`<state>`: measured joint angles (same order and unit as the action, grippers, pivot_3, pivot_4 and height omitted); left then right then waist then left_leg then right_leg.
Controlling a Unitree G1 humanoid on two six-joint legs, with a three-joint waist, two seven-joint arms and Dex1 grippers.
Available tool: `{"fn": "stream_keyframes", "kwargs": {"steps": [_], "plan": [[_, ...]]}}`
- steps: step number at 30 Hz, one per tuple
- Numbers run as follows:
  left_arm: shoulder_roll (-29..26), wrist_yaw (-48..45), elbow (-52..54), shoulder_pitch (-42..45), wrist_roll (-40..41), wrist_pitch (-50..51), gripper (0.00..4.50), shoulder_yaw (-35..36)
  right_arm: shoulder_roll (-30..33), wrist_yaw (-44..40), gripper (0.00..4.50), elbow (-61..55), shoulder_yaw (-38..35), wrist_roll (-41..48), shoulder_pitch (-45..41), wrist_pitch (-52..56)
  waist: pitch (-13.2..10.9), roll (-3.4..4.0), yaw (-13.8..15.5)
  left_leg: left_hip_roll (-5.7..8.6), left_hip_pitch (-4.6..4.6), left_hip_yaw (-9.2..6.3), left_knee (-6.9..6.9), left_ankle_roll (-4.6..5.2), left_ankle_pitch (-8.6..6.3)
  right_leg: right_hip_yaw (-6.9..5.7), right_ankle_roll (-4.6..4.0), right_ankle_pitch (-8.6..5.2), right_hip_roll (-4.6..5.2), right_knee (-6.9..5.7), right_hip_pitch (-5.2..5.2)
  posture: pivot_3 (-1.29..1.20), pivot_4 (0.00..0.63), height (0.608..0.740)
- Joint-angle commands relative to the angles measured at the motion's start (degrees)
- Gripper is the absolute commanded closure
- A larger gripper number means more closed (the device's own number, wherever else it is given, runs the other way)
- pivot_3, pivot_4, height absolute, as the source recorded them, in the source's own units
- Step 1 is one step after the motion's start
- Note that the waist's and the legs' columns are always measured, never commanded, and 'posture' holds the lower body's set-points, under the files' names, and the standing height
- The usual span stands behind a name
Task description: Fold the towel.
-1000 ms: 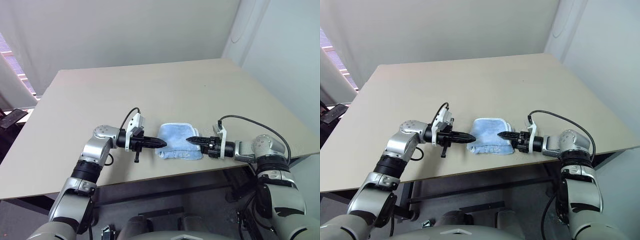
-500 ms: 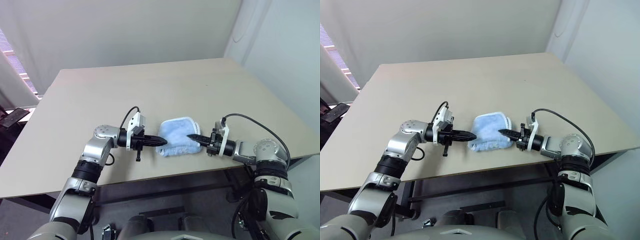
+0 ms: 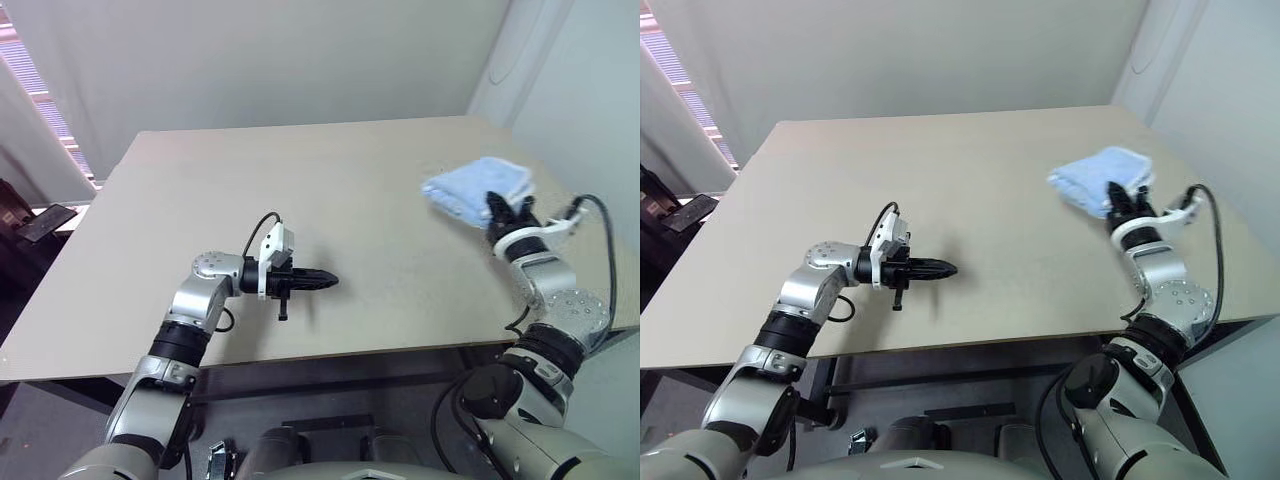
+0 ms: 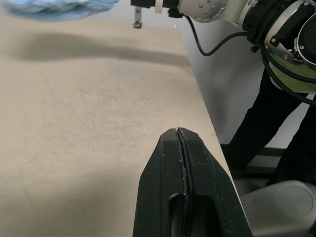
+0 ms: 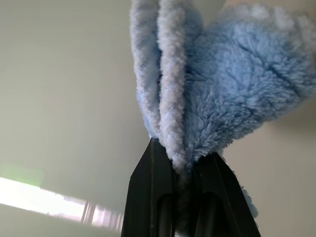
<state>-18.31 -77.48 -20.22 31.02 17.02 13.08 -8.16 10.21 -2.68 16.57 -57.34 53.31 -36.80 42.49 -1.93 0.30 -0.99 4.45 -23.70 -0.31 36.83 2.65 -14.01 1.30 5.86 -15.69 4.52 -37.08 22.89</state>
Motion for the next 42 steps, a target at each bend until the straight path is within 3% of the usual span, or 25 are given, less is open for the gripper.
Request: {"fn": "stream_keyframes", "kwargs": {"steps": [1, 10, 11, 12, 22, 25, 30, 33, 37, 39, 42], "plan": [[0.3, 0.5, 1.7, -0.2, 1.6, -0.4, 4.50, 0.5, 2.9, 3.3, 4.47, 6.2, -1.3, 0.6, -1.2, -6.9, 0.0, 0.03, -0.2, 0.00, 0.03, 0.01, 0.00, 0.00, 0.00, 0.01, -0.01, 0.00, 0.00, 0.00, -0.02, 0.00, 0.000, 0.736], [0.7, 2.1, 2.3, -1.0, 1.2, -0.5, 4.50, 0.5, 3.8, 6.7, 4.47, 15.4, 0.1, 1.6, 1.6, -11.8, 0.0, 0.21, -0.1, -0.02, 0.08, 0.02, 0.00, 0.14, 0.08, 0.02, -0.03, -0.02, 0.02, 0.02, -0.10, 0.00, 0.000, 0.736], [0.6, 2.4, 2.2, -1.2, 0.9, -0.7, 4.50, 0.4, 3.7, 6.9, 3.84, 15.3, 0.4, 1.9, 1.9, -11.6, 0.0, 0.21, -0.1, -0.02, 0.08, 0.02, 0.01, 0.15, 0.08, 0.02, -0.03, -0.02, 0.02, 0.02, -0.12, 0.00, 0.000, 0.736], [0.4, 2.6, 2.4, -1.3, 0.8, -0.2, 4.50, 0.3, 3.6, 7.6, 3.65, 15.3, 0.3, 2.3, 2.1, -11.7, 0.0, 0.21, -0.1, -0.03, 0.08, 0.02, 0.01, 0.15, 0.08, 0.02, -0.03, -0.02, 0.02, 0.02, -0.12, 0.00, 0.000, 0.736], [-0.4, 3.4, 1.8, -0.4, 1.6, 1.9, 4.50, 1.3, 4.4, 10.7, 0.07, 12.4, 2.3, 4.4, 4.2, -11.1, 0.0, 0.20, -0.1, -0.02, 0.11, 0.02, 0.05, 0.15, 0.08, 0.02, -0.18, -0.10, 0.02, 0.03, -0.18, 0.00, 0.000, 0.736], [-0.6, 3.8, 1.6, 0.0, 1.7, 2.1, 4.50, 1.7, 4.7, 11.2, 0.03, 7.7, 3.3, 6.1, 6.3, -8.7, 0.0, 0.20, 0.3, -0.02, 0.11, 0.01, 0.06, 0.15, 0.08, 0.01, -0.19, -0.11, 0.03, 0.03, -0.19, 0.00, 0.000, 0.736], [-1.0, 4.1, 1.5, -0.2, 1.7, 1.9, 4.50, 1.8, 5.7, 13.4, 0.03, -6.7, 3.4, 17.0, 14.4, 1.8, 0.0, 0.25, 0.3, -0.03, -0.07, 0.01, 0.02, 0.20, 0.06, 0.01, -0.18, -0.12, 0.06, 0.08, -0.02, 0.00, 0.000, 0.736], [-1.3, 5.0, 1.2, -0.1, 2.0, 2.0, 4.50, 2.7, 7.8, 13.0, 0.03, -15.9, 6.3, 18.8, 21.7, 6.5, 0.0, 0.26, 0.2, -0.03, -0.15, 0.01, 0.05, 0.21, 0.07, 0.01, -0.17, -0.11, 0.05, 0.08, 0.04, 0.00, 0.000, 0.736], [-2.0, 6.0, 1.7, -0.2, 3.8, 2.3, 4.50, 4.7, 15.1, 2.7, 0.03, -29.6, 13.8, 16.1, 31.8, 9.3, 0.0, 0.30, 0.2, -0.05, -0.25, 0.01, 0.07, 0.23, 0.07, 0.00, -0.19, -0.15, 0.06, 0.09, 0.10, 0.00, 0.000, 0.736], [-2.7, 6.4, 3.1, -0.7, 5.3, 4.0, 4.50, 6.0, 20.2, -6.5, 0.03, -37.6, 18.2, 10.5, 35.7, 5.1, -0.1, 0.49, 0.1, -0.06, -0.32, 0.03, 0.20, 0.25, 0.06, 0.00, -0.19, -0.17, 0.06, 0.10, 0.11, 0.00, 0.000, 0.736], [-3.2, 6.7, 4.4, -1.6, 6.9, 5.2, 4.50, 7.0, 24.5, -17.3, 0.03, -40.1, 22.1, 4.2, 37.0, -2.2, -0.2, 0.26, 0.1, -0.09, -0.30, 0.06, 0.32, 0.28, 0.05, -0.01, -0.16, -0.18, 0.02, 0.11, 0.07, 0.00, 0.000, 0.736]]}}
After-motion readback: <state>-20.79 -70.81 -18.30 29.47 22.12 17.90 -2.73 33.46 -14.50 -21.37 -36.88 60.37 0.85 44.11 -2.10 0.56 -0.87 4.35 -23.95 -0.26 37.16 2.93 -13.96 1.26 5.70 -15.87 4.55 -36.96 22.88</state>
